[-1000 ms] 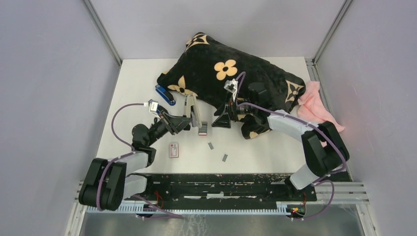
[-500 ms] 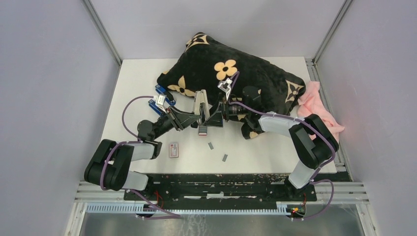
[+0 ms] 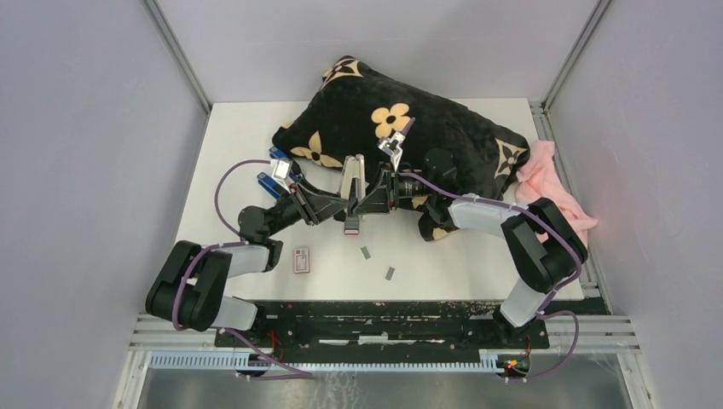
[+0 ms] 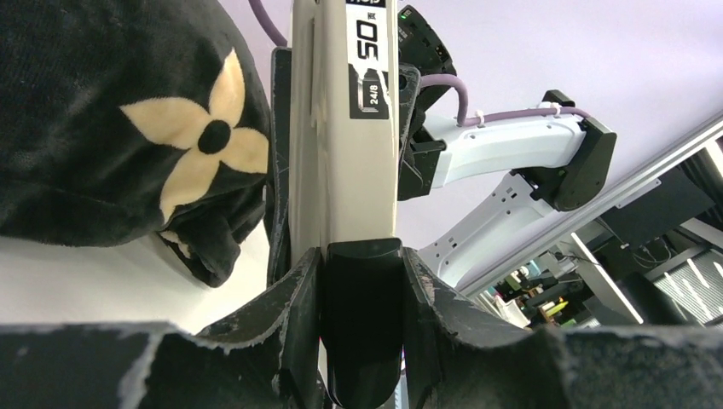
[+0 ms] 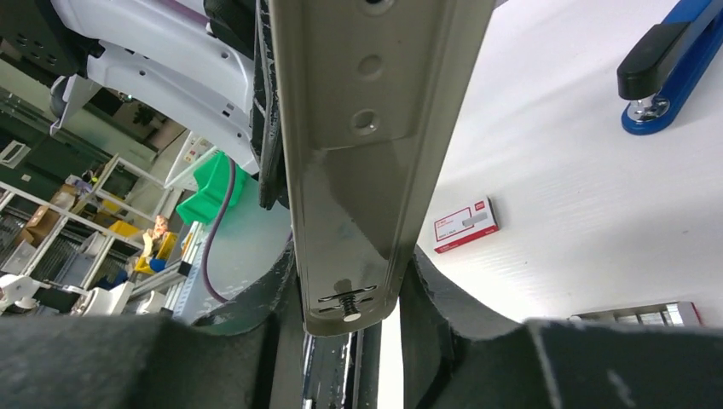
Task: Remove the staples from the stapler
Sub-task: Unload the staple at the center of the board.
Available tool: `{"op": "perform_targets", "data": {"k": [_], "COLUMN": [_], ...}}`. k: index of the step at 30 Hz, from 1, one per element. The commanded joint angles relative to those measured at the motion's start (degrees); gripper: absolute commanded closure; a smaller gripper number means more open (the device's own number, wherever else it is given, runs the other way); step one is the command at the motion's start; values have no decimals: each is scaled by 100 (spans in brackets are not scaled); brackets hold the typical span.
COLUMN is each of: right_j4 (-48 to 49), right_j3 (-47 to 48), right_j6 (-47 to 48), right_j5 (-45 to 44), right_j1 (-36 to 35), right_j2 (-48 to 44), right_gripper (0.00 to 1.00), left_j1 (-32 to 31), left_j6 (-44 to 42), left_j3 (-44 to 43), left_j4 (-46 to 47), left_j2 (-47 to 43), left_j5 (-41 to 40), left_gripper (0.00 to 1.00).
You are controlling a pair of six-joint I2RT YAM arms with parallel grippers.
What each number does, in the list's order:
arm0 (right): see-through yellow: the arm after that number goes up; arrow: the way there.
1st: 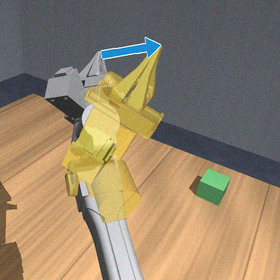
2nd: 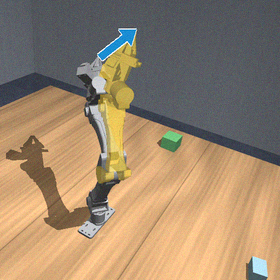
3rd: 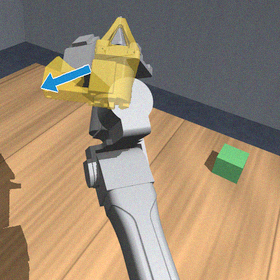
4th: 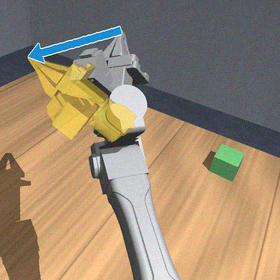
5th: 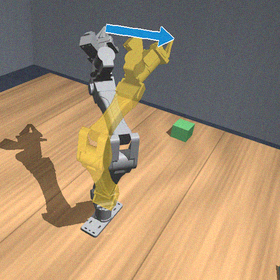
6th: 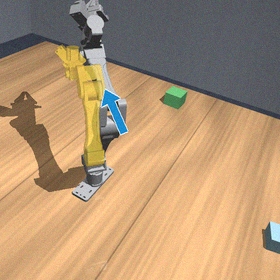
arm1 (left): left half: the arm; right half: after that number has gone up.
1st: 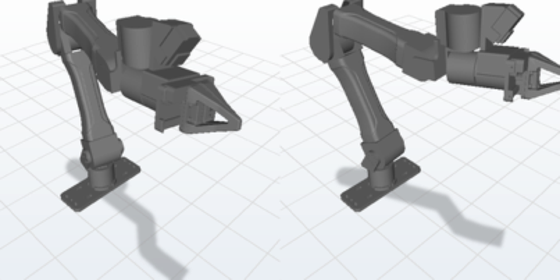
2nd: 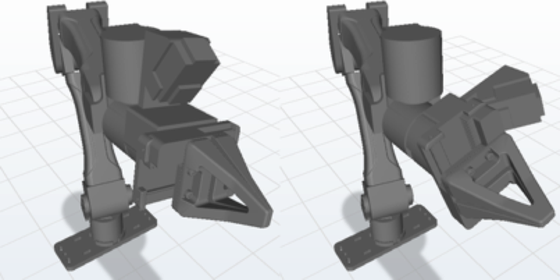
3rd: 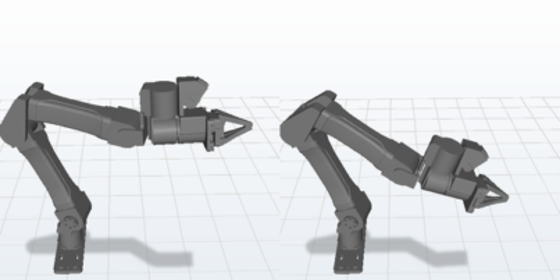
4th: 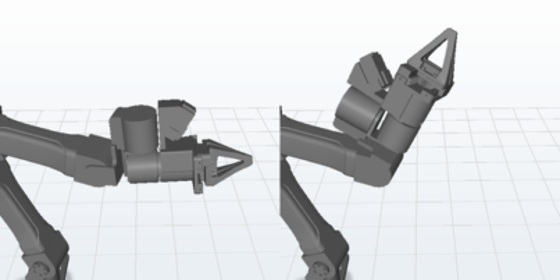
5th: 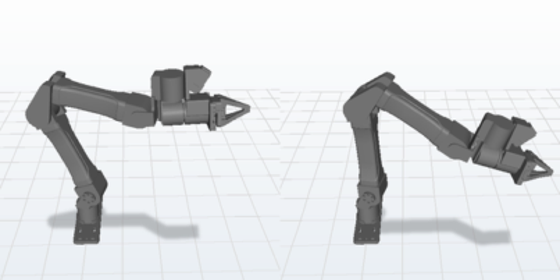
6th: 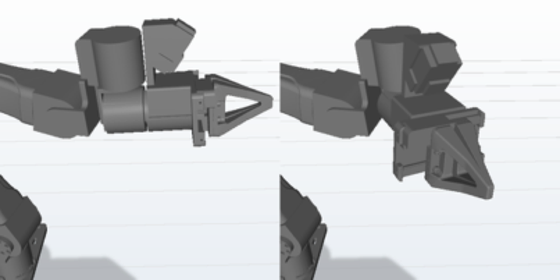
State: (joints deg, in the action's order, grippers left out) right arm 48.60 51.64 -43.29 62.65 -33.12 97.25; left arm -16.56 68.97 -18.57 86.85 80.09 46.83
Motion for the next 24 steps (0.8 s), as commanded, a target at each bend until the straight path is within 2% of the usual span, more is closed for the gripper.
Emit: {"op": "perform_targets", "data": {"k": [1,3,4,7,8,9,10,12,15,17,21,22,24], "right_j4": [418,91,-132,-880,-1078,-1321,-1579,-2592,-4675,-5524,-5878,-5990,-6289], "right_j3": [132,196,228,348,381,414,443,560,942,1139,1194,1215,1276], "right_j6": [-7,148,261,721,879,1060,1282,2106,3827,4596,4937,5072,5353], "right_j5": [294,284,283,295,320,343,382,414,295,228,207,171,101], "right_j1": [-21,-24,-19,8,36,68,110,202,295,347,479,496,517], "right_j2": [-302,-316,-332,-440,-493,-549,-622,-815,-1046,-1093,-1103,-1093,-1066], "right_gripper": [80,90,93,97,98,98,98,99,99,99,99,99,99], "left_j1": [-19,-30,-26,-23,-23,-23,-27,-23,-24,-21,1,3,1], "left_j6": [226,251,280,254,73,-99,-329,-878,-1738,-2279,-3153,-3249,-3423], "left_j3": [-256,-266,-259,-195,-174,-143,-118,-98,-110,-125,-140,-78,200], "left_j4": [1223,1213,1210,819,590,277,-91,-947,-2217,-3060,-4808,-5092,-5060], "left_j2": [-53,-32,-17,-41,-96,-192,-316,-668,-1320,-1891,-2974,-3291,-3841], "left_j5": [-16,-20,-47,-295,-378,-452,-526,-688,-1050,-1427,-2655,-2947,-3139], "left_gripper": [90,79,69,46,33,24,19,13,7,3,1,1,1]}}
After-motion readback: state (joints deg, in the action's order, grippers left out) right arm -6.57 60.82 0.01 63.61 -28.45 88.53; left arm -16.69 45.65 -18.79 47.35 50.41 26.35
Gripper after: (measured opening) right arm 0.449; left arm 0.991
